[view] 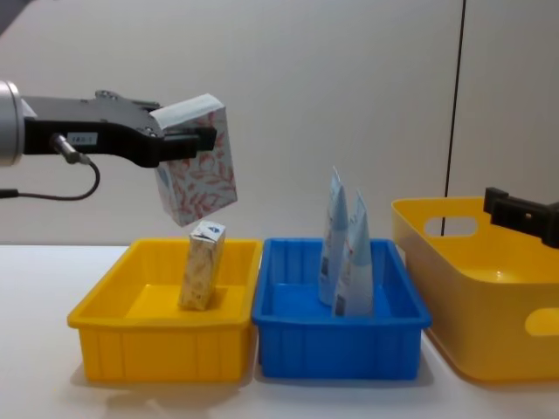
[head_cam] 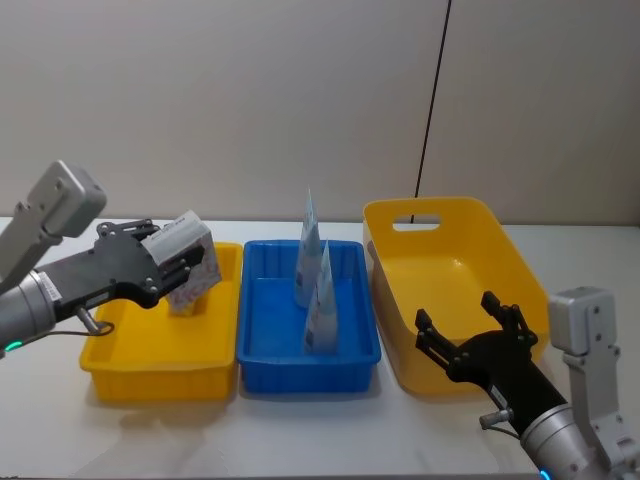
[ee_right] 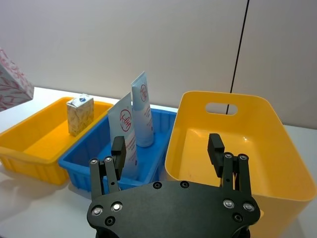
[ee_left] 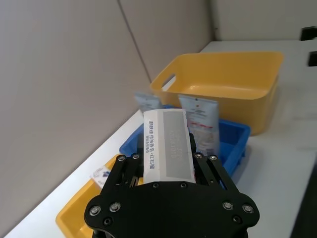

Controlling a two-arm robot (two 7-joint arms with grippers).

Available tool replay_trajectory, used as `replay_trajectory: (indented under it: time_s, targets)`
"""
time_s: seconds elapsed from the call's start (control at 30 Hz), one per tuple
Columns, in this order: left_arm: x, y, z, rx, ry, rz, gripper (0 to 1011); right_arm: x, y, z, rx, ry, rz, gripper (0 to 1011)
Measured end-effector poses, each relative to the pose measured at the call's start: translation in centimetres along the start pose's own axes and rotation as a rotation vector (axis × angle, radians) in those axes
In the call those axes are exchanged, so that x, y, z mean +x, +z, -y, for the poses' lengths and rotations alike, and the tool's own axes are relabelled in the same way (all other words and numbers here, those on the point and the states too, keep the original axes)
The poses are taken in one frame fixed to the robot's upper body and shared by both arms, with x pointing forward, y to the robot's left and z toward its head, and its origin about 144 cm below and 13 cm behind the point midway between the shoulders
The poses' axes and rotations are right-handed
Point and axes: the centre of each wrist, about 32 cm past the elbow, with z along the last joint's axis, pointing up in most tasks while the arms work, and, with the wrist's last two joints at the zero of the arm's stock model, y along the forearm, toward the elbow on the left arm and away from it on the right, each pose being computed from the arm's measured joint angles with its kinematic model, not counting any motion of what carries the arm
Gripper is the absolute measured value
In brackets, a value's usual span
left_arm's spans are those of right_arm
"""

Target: Bimanual collaborative sorting of washing and personal care products

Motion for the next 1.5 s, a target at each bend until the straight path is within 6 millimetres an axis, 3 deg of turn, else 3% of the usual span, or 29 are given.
replay_trajectory:
  time_s: [0.93, 1.5]
  targets:
    - [3.1, 2.9, -1.2, -0.130, -0.451, 0.084, 380, 0.0, 0.0, 0.0, 0.000, 0.000, 0.000, 1000]
    - [3.0, 1.5, 0.8, -0.238, -0.670, 0.054, 380, 0.0, 0.0, 0.0, 0.000, 0.000, 0.000, 1000]
